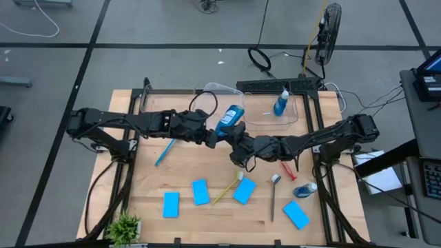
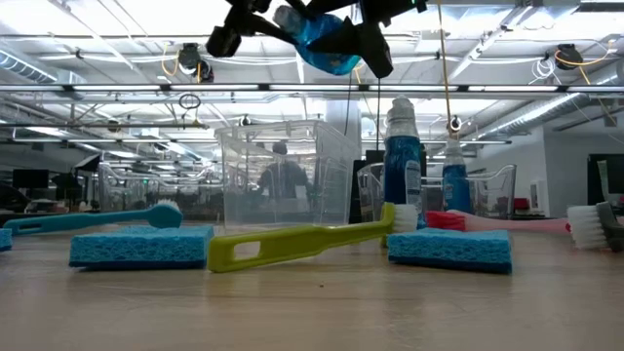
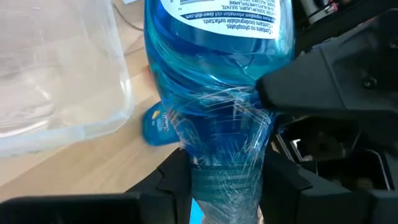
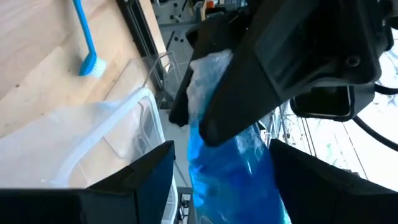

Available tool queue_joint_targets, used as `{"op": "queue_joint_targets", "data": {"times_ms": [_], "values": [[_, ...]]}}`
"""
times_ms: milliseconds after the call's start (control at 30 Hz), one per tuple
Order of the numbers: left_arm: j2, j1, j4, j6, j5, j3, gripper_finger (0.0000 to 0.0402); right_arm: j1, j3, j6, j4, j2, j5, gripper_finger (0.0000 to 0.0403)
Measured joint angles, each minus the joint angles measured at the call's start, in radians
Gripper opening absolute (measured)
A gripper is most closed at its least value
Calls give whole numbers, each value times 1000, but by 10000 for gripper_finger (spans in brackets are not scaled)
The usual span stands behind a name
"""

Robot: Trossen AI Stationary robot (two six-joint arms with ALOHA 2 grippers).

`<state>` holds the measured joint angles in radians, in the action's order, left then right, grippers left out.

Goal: Pick & Place Kitchen Sink Supplies
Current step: Put the blue soap dispenser into the right transparent bin

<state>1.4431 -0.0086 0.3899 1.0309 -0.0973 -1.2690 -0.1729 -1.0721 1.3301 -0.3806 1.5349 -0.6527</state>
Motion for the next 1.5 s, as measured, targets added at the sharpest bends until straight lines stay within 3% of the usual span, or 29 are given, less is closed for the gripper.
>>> {"op": "queue_joint_targets", "data": {"times_ms": [600, 933, 1167, 1400, 1500], "values": [[17, -6, -48, -1, 30, -1, 137, 31, 0, 72, 20, -1, -32, 244], [17, -4, -47, -4, 27, 0, 137, 24, 0, 70, 24, -1, -28, 181], [17, 1, -63, -3, 23, 0, 136, 23, 0, 36, 20, -1, -42, 171], [16, 2, -111, -28, -2, 0, 197, 22, 0, -15, 7, -2, -115, 142], [16, 2, -109, -31, -3, 0, 202, 22, 0, -16, 12, -1, -137, 116]]}}
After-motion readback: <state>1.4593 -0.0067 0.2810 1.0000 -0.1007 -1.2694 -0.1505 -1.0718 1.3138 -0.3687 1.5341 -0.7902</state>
